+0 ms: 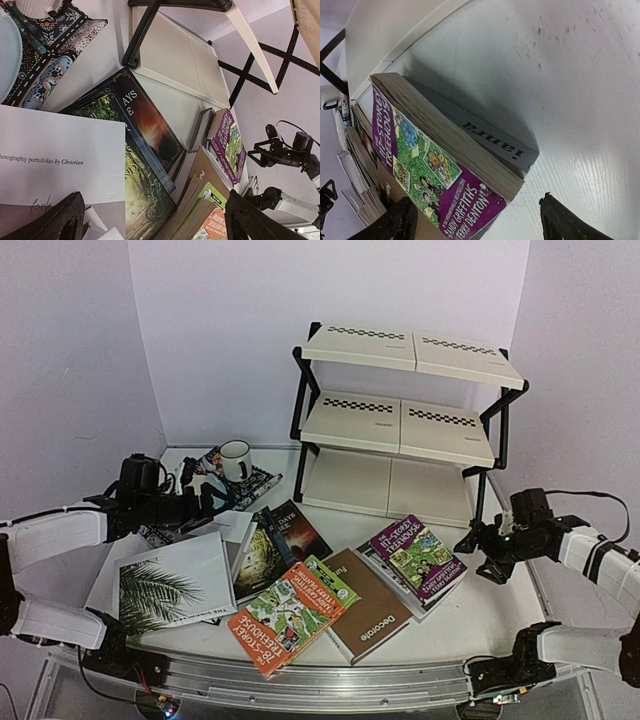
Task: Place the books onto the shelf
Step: Adjust the book pile.
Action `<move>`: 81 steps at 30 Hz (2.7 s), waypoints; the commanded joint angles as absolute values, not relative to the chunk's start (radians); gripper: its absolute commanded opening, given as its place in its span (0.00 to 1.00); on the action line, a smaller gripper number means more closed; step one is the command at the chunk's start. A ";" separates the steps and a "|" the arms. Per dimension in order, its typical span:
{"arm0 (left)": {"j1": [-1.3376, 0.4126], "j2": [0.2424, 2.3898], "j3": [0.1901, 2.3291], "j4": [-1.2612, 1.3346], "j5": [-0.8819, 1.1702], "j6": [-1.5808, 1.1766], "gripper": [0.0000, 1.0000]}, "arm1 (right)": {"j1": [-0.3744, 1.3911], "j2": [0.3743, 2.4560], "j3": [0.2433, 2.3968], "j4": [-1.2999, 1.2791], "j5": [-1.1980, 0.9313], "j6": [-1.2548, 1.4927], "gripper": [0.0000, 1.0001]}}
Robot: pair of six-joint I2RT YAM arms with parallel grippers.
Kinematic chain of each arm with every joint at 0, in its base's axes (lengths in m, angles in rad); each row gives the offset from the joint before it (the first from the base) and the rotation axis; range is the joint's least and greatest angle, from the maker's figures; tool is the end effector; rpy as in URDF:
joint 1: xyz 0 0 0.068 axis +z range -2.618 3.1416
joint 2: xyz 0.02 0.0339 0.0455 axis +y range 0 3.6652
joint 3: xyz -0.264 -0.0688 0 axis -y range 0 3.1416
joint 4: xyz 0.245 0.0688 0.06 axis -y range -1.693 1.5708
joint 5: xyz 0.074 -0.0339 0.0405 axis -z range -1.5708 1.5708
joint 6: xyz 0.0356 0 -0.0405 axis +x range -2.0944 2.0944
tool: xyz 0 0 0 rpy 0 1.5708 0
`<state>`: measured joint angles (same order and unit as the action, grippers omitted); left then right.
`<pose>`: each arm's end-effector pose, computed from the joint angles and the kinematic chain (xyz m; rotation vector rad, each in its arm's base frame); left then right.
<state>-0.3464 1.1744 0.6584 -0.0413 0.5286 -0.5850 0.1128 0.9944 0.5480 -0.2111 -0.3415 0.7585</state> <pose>0.2287 -0.1017 0.2329 0.0670 2.2465 -1.0915 0.2055 0.0353 0.2175 0.5482 2.2565 0.8414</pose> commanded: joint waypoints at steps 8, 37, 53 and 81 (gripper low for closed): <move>-0.449 1.286 0.768 0.077 0.468 -0.581 0.98 | 0.337 1.025 0.517 -0.234 -0.191 0.929 0.69; -0.801 1.681 1.103 0.110 0.356 -0.500 0.96 | 0.355 1.269 0.746 -0.360 -0.144 0.553 0.10; -0.881 1.942 1.342 0.106 0.347 -0.468 0.94 | 0.355 1.223 0.829 -0.479 -0.055 0.460 0.06; -0.933 2.236 1.648 0.048 0.413 -0.461 0.66 | 0.355 1.089 0.605 -0.274 -0.199 0.742 0.62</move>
<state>-0.9248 2.2093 1.5744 0.0557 0.3889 -0.4673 0.3496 1.0755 0.6251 -0.3260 -0.1441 0.6813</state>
